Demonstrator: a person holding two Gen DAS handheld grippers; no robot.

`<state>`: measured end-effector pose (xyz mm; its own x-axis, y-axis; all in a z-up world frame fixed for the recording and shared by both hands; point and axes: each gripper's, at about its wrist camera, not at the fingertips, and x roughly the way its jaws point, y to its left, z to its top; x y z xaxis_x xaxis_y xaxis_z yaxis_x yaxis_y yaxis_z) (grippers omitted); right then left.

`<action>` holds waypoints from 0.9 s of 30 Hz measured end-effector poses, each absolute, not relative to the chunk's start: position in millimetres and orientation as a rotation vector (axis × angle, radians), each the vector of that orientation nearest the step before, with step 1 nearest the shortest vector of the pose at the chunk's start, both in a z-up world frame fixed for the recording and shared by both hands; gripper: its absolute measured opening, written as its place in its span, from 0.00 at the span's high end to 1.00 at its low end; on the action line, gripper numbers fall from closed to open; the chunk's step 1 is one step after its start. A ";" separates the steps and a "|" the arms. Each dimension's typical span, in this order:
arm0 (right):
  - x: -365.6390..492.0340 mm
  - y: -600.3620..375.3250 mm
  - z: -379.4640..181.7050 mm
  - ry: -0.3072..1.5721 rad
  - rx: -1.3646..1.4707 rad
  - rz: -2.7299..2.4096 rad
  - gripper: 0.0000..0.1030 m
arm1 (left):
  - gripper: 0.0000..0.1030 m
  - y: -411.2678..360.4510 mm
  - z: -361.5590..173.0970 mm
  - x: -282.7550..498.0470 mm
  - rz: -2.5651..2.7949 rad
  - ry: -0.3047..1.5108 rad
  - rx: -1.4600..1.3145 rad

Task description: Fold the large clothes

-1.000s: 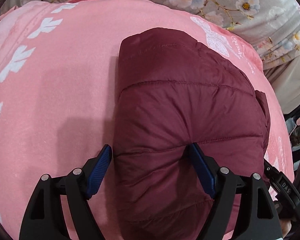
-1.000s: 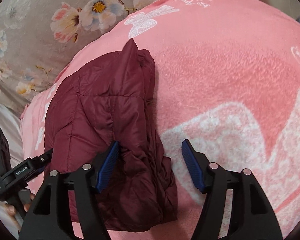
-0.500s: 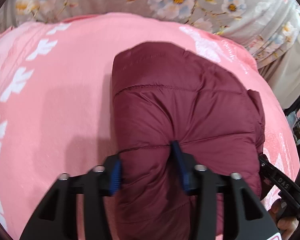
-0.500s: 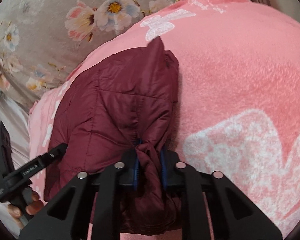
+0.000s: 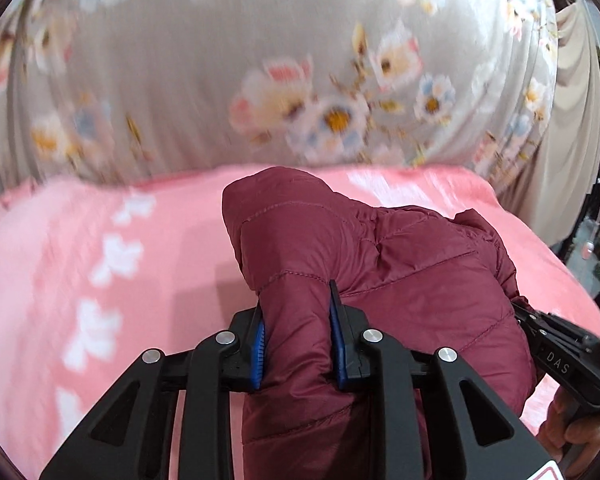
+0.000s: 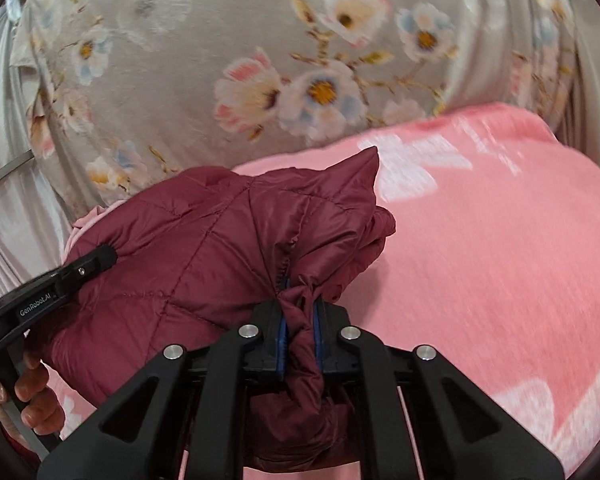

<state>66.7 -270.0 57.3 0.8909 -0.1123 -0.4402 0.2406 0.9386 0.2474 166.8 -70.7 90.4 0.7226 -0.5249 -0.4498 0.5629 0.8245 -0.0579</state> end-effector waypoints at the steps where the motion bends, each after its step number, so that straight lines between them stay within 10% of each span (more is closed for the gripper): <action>1: 80.1 -263.6 61.5 0.420 0.284 -0.179 0.92 | 0.79 -64.9 95.3 175.4 -0.591 0.445 0.088; 20: 279.9 -202.3 -20.5 0.542 0.152 -0.086 0.92 | 0.77 -2.9 4.7 347.7 -0.413 0.480 0.188; 27: 291.6 -214.2 -31.1 0.650 0.221 -0.080 0.87 | 0.57 2.9 -12.7 357.4 -0.365 0.567 0.165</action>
